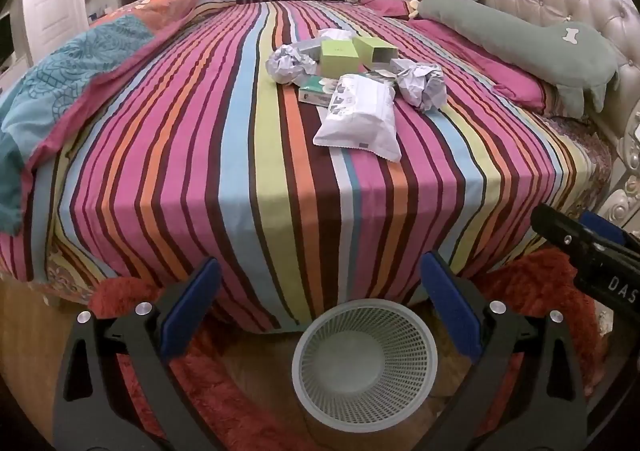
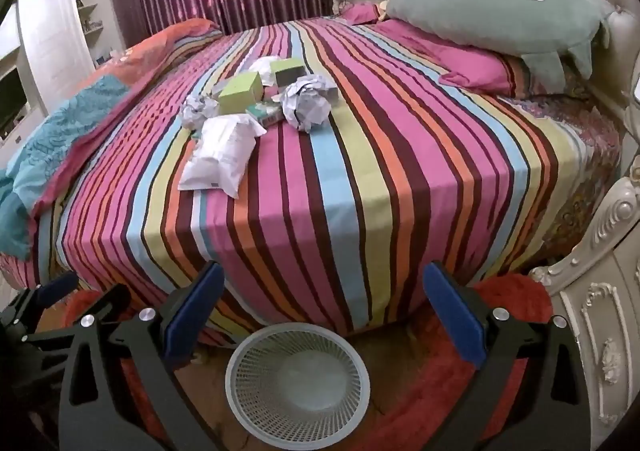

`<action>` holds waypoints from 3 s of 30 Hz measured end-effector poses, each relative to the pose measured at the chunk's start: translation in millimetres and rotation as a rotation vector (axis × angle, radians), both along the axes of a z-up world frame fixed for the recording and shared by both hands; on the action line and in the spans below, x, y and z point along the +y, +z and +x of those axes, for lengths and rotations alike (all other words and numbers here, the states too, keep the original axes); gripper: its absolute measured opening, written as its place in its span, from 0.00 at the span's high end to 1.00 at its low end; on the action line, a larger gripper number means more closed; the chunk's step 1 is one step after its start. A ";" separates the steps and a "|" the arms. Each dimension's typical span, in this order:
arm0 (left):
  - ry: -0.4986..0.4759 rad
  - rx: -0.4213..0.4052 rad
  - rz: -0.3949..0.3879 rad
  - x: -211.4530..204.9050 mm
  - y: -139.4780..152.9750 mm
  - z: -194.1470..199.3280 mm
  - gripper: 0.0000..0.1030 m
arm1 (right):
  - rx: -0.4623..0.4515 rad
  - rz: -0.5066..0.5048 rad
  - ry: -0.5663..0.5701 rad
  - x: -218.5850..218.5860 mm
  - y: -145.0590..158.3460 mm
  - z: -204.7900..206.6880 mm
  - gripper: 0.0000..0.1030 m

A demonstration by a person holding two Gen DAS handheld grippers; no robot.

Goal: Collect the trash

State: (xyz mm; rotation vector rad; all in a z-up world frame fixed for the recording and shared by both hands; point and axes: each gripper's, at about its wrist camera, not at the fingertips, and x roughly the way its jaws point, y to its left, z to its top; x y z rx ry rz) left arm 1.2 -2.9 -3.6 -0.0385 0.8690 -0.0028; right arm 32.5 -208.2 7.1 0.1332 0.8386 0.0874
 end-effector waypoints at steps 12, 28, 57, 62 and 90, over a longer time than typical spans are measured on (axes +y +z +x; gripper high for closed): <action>-0.007 -0.002 0.004 -2.8 4.1 -0.3 0.06 | -0.021 -0.018 -0.003 1.1 3.5 -1.7 0.07; -0.009 0.015 -0.009 -2.0 -1.1 0.0 0.06 | 0.000 -0.034 0.002 2.9 -0.2 -0.7 0.07; -0.021 0.019 -0.029 -2.4 -4.7 0.0 0.06 | 0.020 -0.036 0.000 1.3 -5.6 0.5 0.07; -0.015 0.028 -0.030 -1.3 -7.5 1.2 0.06 | 0.029 -0.037 -0.002 0.9 -7.8 0.4 0.07; -0.025 0.051 -0.066 2.2 -25.8 64.6 0.06 | 0.016 0.014 0.050 -8.1 -19.1 53.5 0.07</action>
